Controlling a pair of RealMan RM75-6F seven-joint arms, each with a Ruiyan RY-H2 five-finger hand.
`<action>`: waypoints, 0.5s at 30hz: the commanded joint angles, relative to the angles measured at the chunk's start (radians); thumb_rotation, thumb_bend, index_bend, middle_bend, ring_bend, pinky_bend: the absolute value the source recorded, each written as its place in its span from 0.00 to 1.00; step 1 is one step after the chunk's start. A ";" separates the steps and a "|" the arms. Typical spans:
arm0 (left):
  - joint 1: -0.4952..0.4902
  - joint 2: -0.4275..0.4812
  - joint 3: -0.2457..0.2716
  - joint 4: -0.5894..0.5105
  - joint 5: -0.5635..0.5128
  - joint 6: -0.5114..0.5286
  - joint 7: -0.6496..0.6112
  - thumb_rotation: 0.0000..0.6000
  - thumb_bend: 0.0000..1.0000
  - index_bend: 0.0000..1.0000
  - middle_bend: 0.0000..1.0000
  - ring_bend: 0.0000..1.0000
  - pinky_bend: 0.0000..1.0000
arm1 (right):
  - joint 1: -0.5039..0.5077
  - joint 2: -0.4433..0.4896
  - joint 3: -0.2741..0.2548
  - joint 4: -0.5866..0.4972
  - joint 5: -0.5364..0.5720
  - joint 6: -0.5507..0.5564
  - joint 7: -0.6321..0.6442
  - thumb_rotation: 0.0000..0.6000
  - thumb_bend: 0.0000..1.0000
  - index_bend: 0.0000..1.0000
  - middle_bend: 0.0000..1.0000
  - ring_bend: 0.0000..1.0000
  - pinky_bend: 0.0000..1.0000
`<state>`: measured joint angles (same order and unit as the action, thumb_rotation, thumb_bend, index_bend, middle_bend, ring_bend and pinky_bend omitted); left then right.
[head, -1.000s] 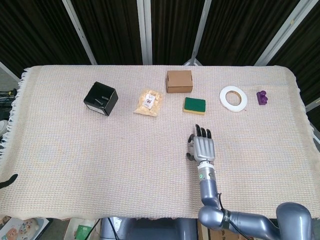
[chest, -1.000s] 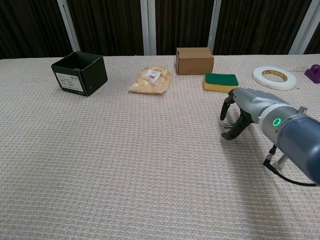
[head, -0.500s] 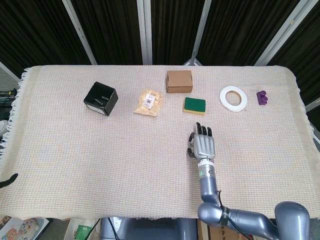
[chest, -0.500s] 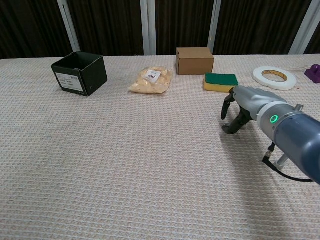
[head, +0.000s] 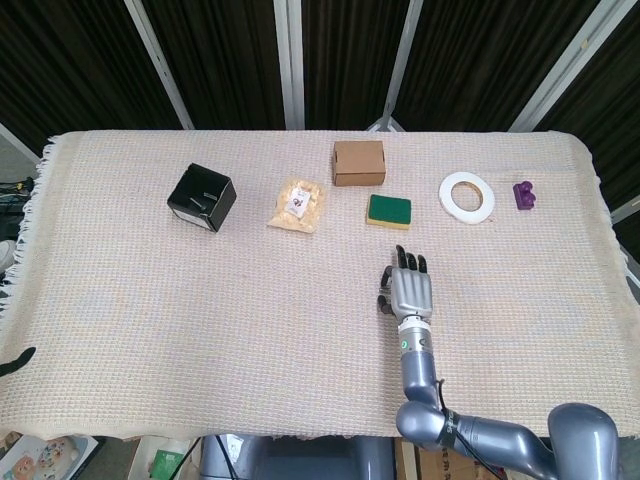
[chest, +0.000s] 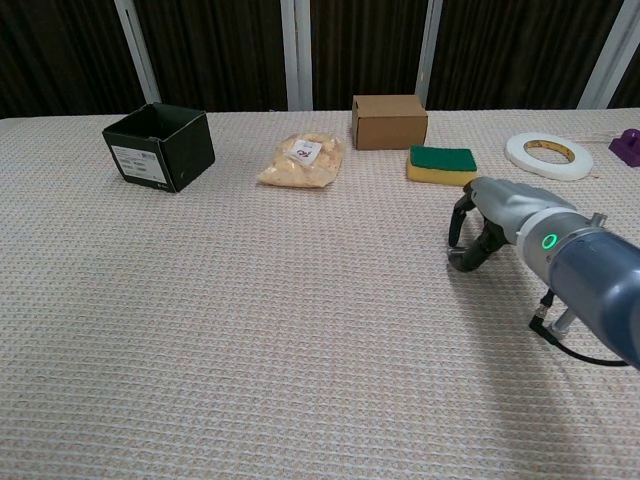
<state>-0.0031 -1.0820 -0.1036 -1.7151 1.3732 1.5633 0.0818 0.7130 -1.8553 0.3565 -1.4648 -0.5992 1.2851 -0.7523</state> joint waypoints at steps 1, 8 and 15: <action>0.000 0.000 0.000 0.000 0.000 0.001 -0.001 1.00 0.12 0.06 0.04 0.00 0.15 | 0.001 -0.003 0.000 0.005 0.001 -0.002 0.001 1.00 0.36 0.52 0.04 0.09 0.04; 0.001 0.002 -0.001 0.001 -0.002 0.000 -0.005 1.00 0.12 0.06 0.04 0.00 0.15 | 0.003 -0.006 0.006 0.023 0.009 -0.007 0.003 1.00 0.36 0.55 0.04 0.09 0.04; 0.001 0.002 -0.002 0.001 -0.004 0.001 -0.005 1.00 0.12 0.06 0.04 0.00 0.15 | 0.005 -0.006 0.009 0.033 0.017 -0.014 0.003 1.00 0.36 0.55 0.04 0.10 0.04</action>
<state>-0.0025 -1.0803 -0.1058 -1.7145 1.3690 1.5640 0.0765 0.7174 -1.8614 0.3657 -1.4318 -0.5824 1.2717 -0.7491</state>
